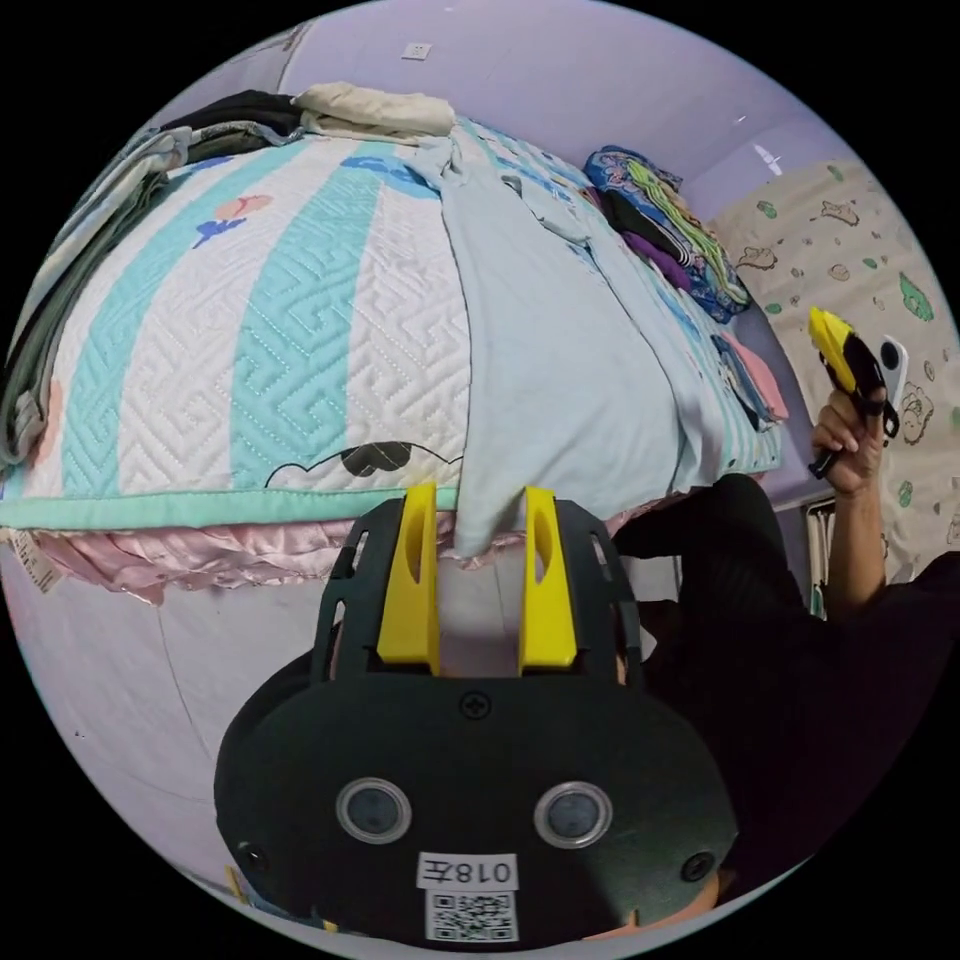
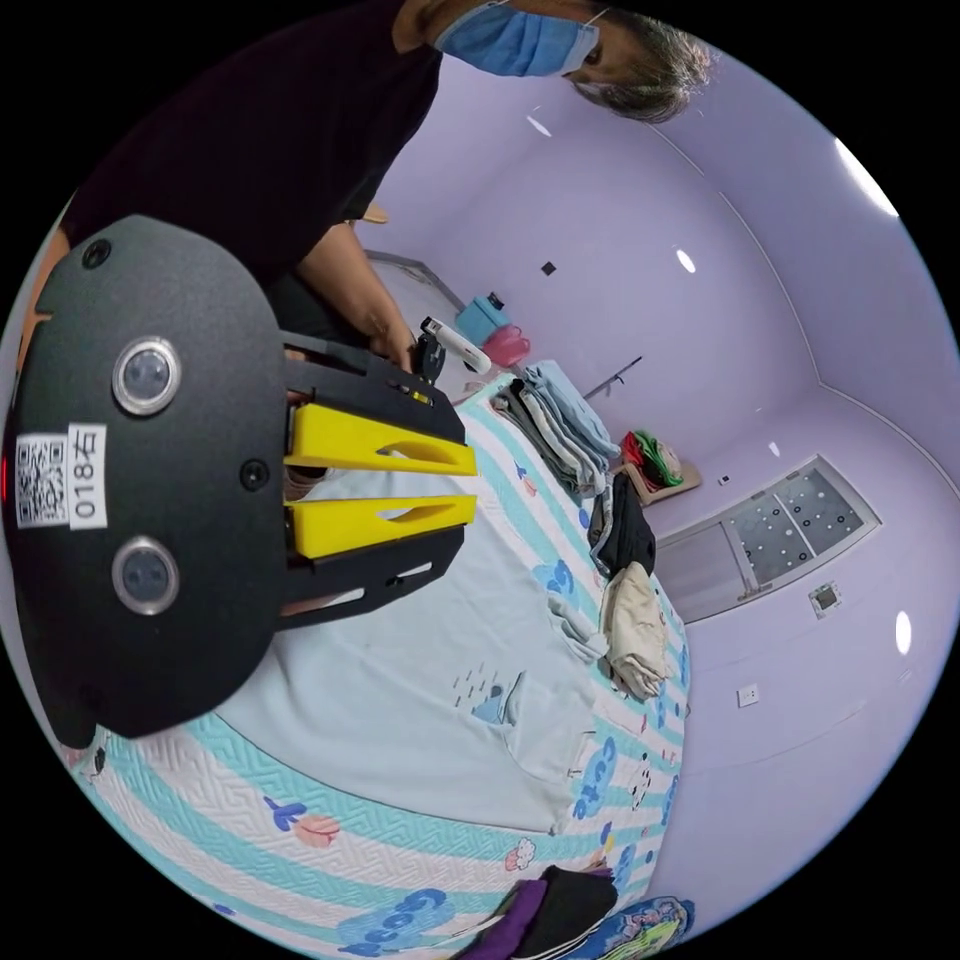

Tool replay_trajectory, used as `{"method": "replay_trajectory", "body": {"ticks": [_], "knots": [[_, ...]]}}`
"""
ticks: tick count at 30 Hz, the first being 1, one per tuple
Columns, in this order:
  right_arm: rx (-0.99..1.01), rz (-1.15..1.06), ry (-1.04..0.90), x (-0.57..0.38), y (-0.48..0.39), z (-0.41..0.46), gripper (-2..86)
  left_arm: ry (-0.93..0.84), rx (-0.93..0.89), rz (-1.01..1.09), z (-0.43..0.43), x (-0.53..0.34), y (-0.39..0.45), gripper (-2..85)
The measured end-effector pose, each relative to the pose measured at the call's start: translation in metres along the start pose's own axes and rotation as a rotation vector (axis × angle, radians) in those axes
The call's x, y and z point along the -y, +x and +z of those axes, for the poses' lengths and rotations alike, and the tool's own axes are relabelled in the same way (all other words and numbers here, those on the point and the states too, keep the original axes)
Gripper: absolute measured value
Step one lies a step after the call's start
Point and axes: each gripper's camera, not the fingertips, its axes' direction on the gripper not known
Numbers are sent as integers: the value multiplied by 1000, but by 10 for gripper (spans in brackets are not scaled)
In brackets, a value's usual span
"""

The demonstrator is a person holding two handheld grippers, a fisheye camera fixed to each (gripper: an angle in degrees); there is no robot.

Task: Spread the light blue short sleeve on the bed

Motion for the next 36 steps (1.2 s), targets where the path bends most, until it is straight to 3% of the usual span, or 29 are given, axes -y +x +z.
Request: {"method": "replay_trajectory", "body": {"ticks": [3, 5, 10, 14, 18, 24, 29, 36], "knots": [[-1, -8, -23, 12, -9, 17, 34, -69, -169, 18, 10, 1, -7, 95], [-4, -13, -28, 21, -13, 26, 32, -78, -65, 16, 10, 2, -5, 98], [6, -23, -43, 48, -24, 56, 29, -122, -87, 5, 19, 10, -20, 98], [-12, -62, -75, 85, -34, 92, 32, -134, -62, 5, 16, 10, -29, 17], [-165, -152, -111, 150, -42, 140, 55, -112, -85, 19, 2, 4, -36, -5], [-344, -238, -259, 247, -21, 265, 79, 20, -330, 106, -32, -8, -49, -9], [-432, -166, -383, 313, 19, 363, 88, 105, -449, 183, -49, -8, -57, -9], [-545, 2, -496, 377, 76, 445, 120, 89, -521, 265, -49, 6, -58, -9]]}}
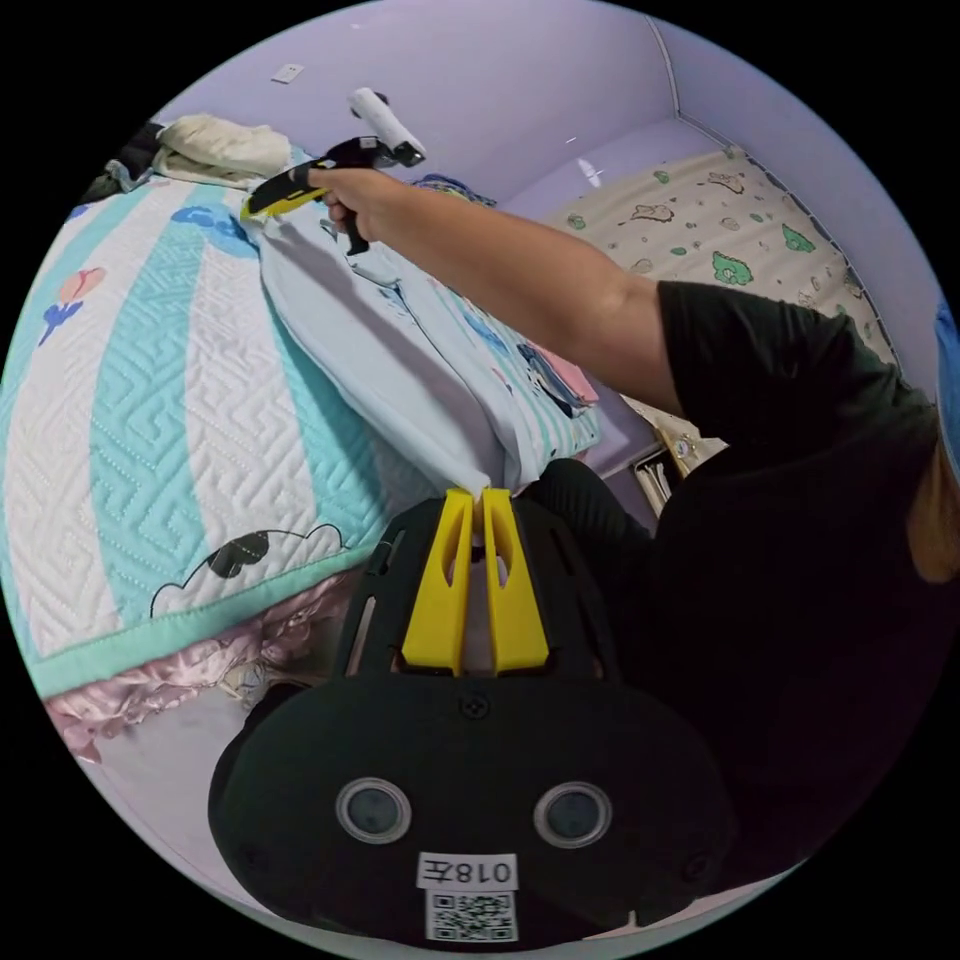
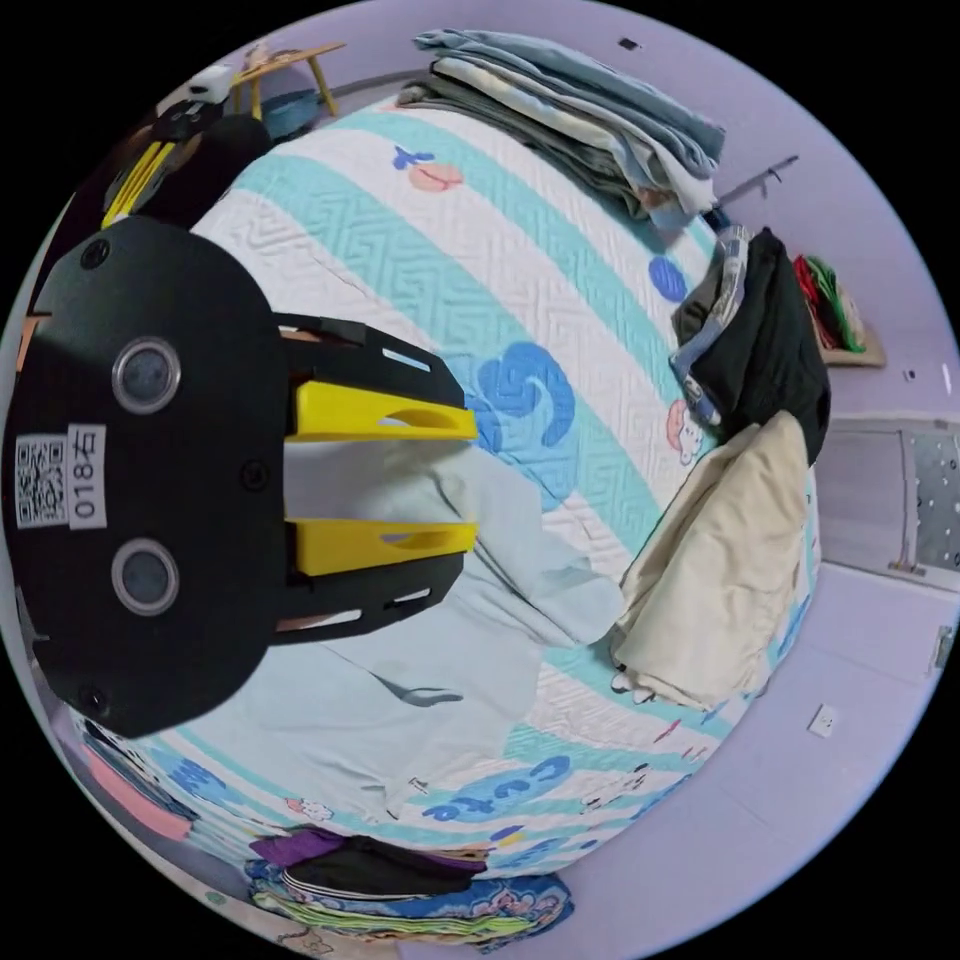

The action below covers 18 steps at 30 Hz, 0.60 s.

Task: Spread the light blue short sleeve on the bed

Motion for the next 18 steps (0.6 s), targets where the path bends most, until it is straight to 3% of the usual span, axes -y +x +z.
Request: {"method": "replay_trajectory", "body": {"ticks": [4, 10, 14, 18], "knots": [[37, -4, -50, 23, 4, 13, 125, -2, -32, 0, -1, 7, -6, -9], [-71, -114, -108, 41, 0, 22, 109, -40, -46, -1, 9, 19, -7, -9], [-113, -219, -152, 49, -3, 25, 33, -77, -46, 2, 19, 29, -3, -9], [-183, -248, -135, 40, 13, 10, 12, -53, -72, 15, 18, 39, 1, -9]]}}
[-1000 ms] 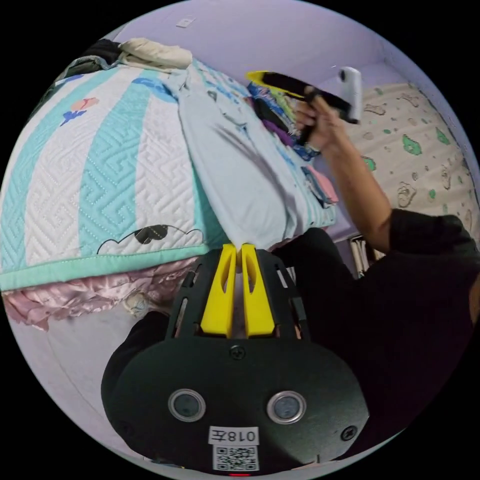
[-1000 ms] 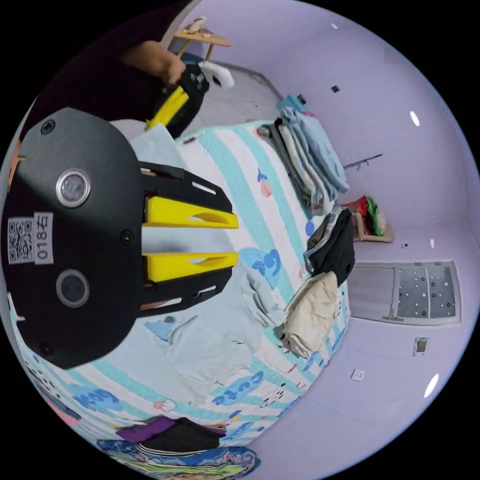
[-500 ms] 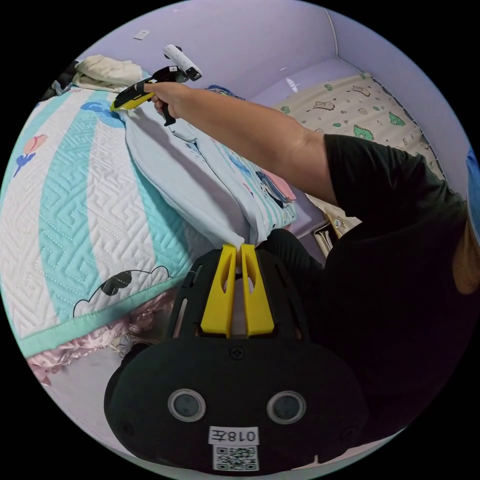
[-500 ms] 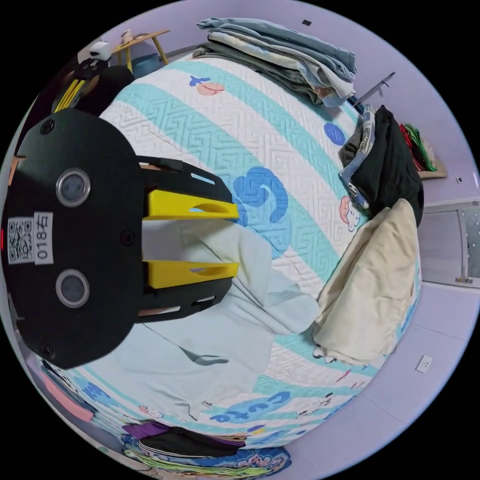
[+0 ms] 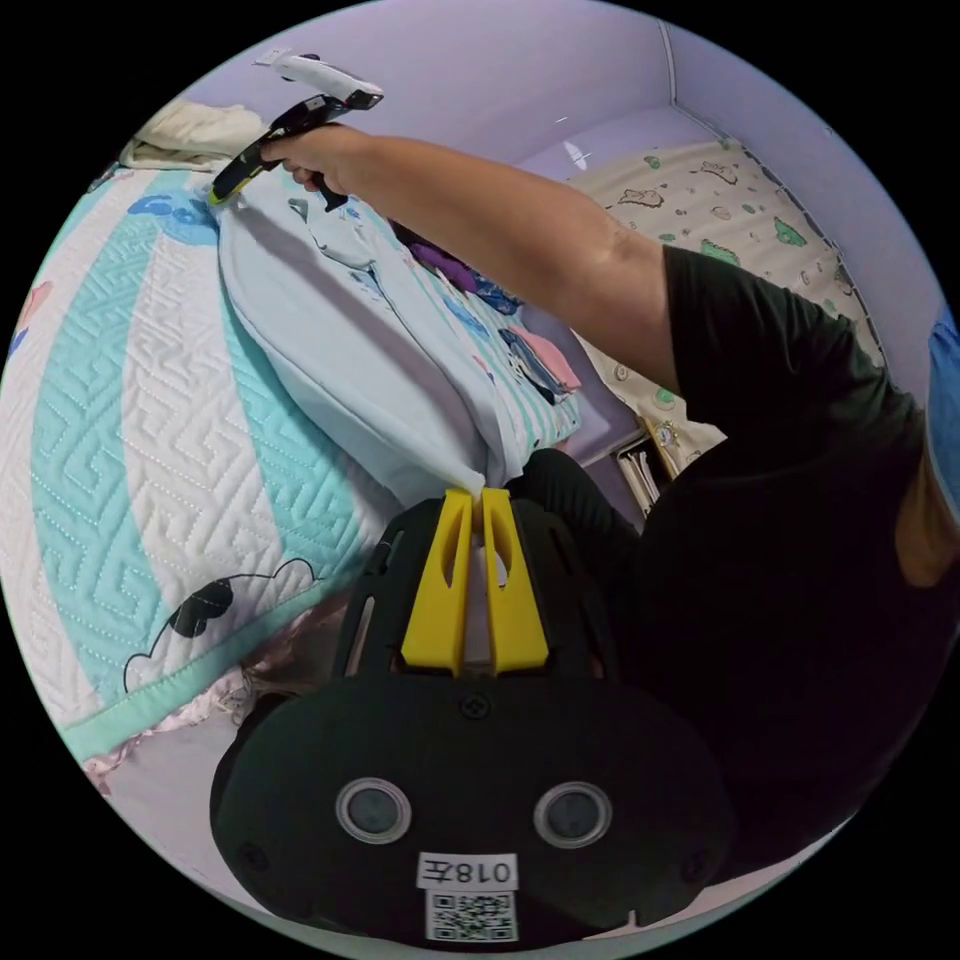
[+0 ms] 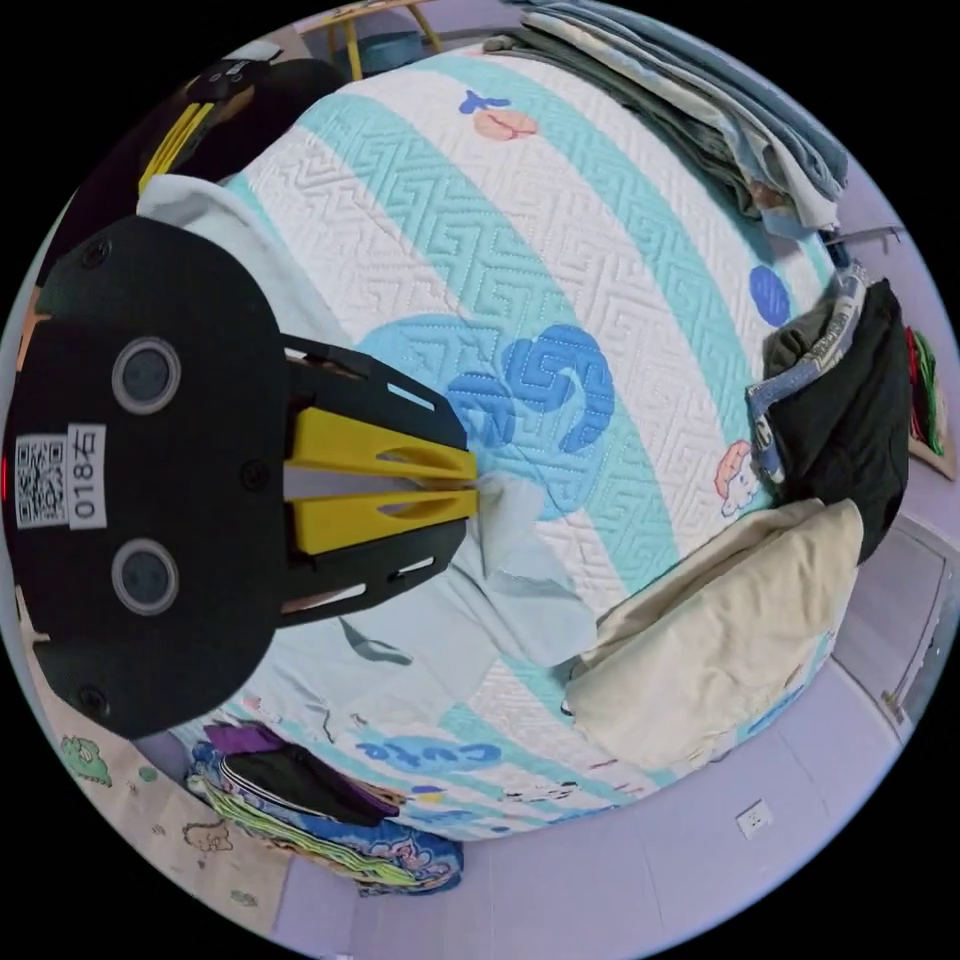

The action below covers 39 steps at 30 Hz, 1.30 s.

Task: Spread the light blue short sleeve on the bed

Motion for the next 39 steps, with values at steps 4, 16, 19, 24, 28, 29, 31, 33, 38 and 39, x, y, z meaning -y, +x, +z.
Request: {"method": "replay_trajectory", "body": {"ticks": [4, 16, 19, 24, 28, 29, 31, 33, 38, 39], "knots": [[91, 146, 122, -46, 55, -21, 7, 5, -36, 50, 5, 16, 13, -9], [561, 788, 405, -312, 233, 62, 6, -389, 171, 122, 133, 90, 79, -9], [661, 837, 495, -342, 249, 81, 6, -397, 164, 115, 155, 104, 95, -8], [599, 724, 487, -354, 271, 71, 9, -344, 151, 93, 164, 126, 119, -7], [526, 668, 445, -366, 282, 71, 14, -374, 155, 71, 186, 144, 125, 5], [506, 667, 416, -373, 286, 79, 18, -399, 158, 55, 197, 148, 123, 22], [520, 681, 400, -386, 293, 95, 28, -474, 109, 39, 218, 151, 121, 71], [582, 700, 398, -407, 302, 113, 56, -573, 56, 27, 238, 150, 122, 116], [627, 705, 468, -469, 322, 111, 81, -509, 29, 76, 209, 163, 148, 120], [619, 686, 496, -492, 321, 102, 83, -479, 28, 65, 201, 164, 147, 115]]}}
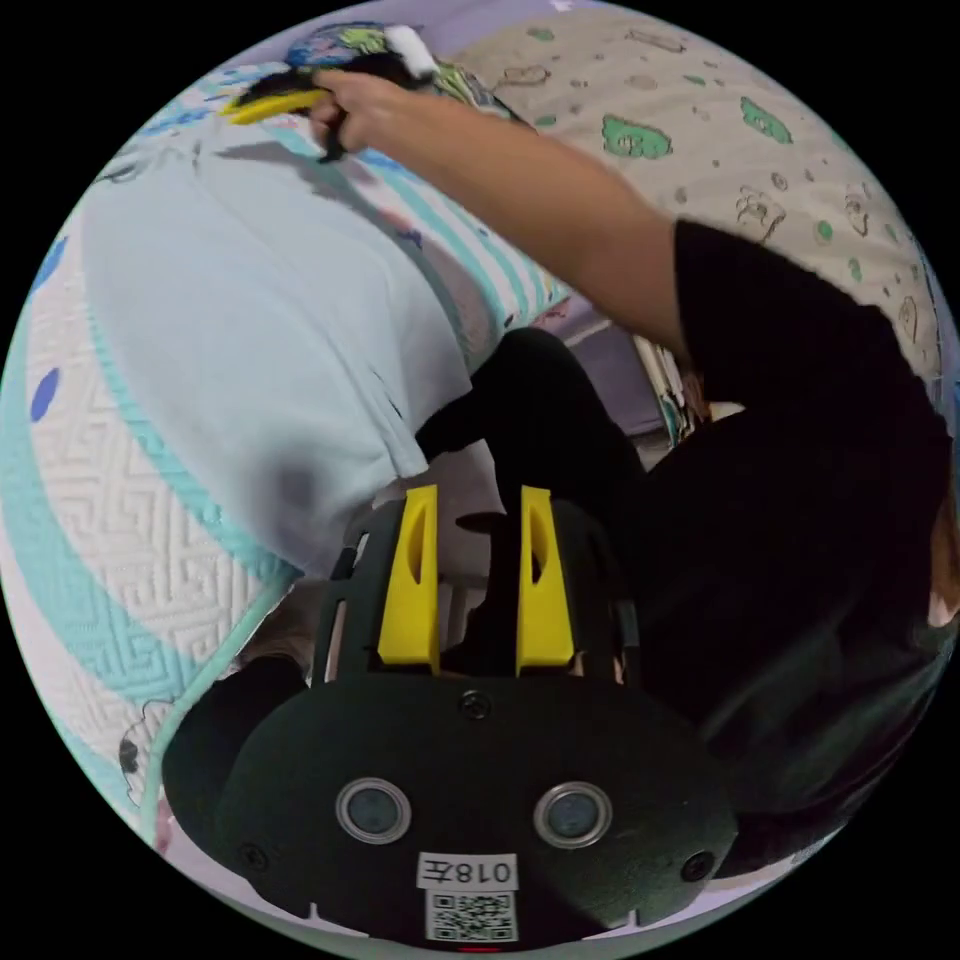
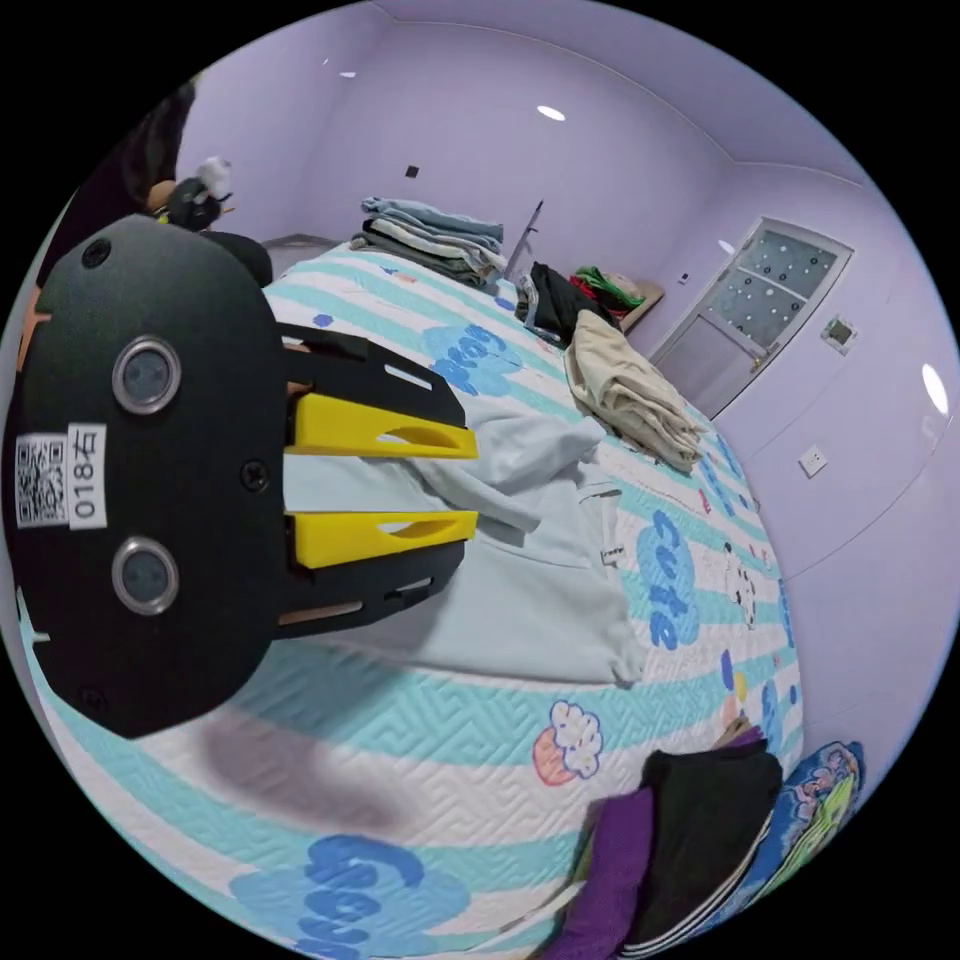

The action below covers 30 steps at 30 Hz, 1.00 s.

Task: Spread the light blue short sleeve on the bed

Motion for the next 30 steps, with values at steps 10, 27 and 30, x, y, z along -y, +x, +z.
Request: {"method": "replay_trajectory", "body": {"ticks": [10, 27, 30], "knots": [[22, -39, -306, -237, 12, -105, 103, 287, 152, -368, -60, -50, -50, 123], [-309, -74, -468, -303, -5, -81, 10, 213, 220, -429, 18, -13, -44, 124], [-310, -38, -463, -306, 2, -89, 5, 215, 205, -434, 20, -16, -50, 124]]}}
